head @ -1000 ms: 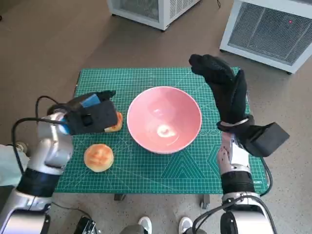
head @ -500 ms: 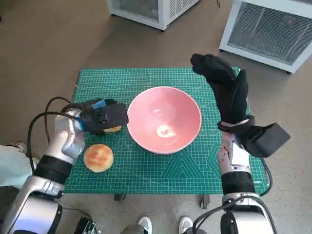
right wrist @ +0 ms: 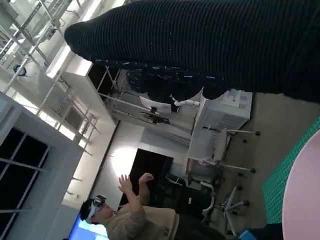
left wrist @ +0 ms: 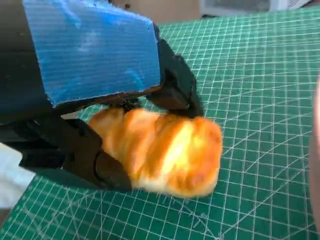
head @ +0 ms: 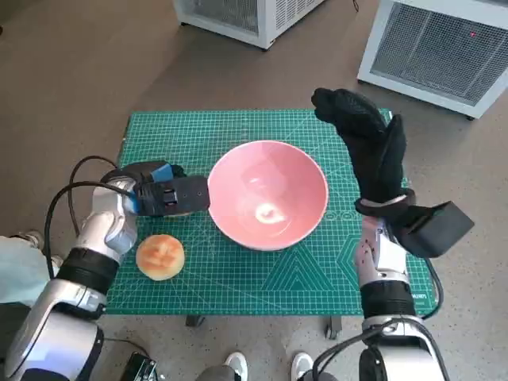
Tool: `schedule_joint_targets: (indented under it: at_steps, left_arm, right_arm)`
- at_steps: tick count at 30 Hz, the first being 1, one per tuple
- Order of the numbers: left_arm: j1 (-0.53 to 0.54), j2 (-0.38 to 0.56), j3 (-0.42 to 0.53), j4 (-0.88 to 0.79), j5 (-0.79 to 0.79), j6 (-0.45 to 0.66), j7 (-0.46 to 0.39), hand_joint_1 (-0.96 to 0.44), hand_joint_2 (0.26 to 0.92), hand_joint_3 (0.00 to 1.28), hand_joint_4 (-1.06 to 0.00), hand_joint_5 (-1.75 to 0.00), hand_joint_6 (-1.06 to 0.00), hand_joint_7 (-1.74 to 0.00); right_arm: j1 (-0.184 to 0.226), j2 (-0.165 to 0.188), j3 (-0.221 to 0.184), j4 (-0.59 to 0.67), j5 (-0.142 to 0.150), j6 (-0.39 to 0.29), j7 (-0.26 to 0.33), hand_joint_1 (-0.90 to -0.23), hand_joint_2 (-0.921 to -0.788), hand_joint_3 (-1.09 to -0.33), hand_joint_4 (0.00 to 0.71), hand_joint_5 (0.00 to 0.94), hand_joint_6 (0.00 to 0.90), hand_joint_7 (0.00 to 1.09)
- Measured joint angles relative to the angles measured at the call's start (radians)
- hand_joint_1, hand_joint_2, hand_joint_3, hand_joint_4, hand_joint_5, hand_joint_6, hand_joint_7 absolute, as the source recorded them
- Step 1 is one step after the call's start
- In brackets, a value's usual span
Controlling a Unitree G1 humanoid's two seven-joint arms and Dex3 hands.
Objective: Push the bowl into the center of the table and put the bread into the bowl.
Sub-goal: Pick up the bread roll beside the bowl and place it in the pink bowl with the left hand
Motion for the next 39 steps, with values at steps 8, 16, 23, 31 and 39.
schedule_joint_targets:
  at_steps: [8,16,23,31,39]
  left_arm:
    - [0.059,0.052,0.069,-0.197,-0.018,0.0,-0.002,0.0,0.912,0.05,-0.69,-1.29,-0.73,-0.93]
    - [0.109,0.094,0.193,-0.491,-0.055,0.056,-0.031,0.0,0.907,0.02,-0.76,-1.17,-0.73,-0.97]
    - [0.149,0.098,0.288,-0.741,-0.087,0.08,-0.034,0.0,0.903,0.02,-0.78,-1.08,-0.71,-1.06]
    - [0.182,0.066,0.307,-0.906,-0.096,0.052,-0.026,0.0,0.9,0.0,-0.83,-1.04,-0.72,-1.05]
    - [0.181,0.019,0.254,-0.952,-0.09,-0.013,-0.028,0.0,0.904,0.0,-0.83,-1.06,-0.7,-1.04]
  right_arm:
    - [0.001,0.001,-0.001,0.0,0.004,0.001,0.007,-0.678,-0.921,-0.718,0.294,0.001,0.185,0.4]
    - [0.0,0.001,-0.002,0.001,0.014,0.001,0.014,-0.676,-0.921,-0.723,0.295,0.001,0.182,0.41]
    - [0.0,0.001,-0.003,0.003,0.022,0.003,0.023,-0.676,-0.921,-0.725,0.294,0.0,0.178,0.41]
    - [0.002,0.0,-0.004,0.003,0.032,0.007,0.03,-0.676,-0.921,-0.726,0.291,0.0,0.175,0.42]
    - [0.006,0.0,-0.004,0.003,0.032,0.007,0.031,-0.68,-0.921,-0.733,0.291,0.001,0.173,0.43]
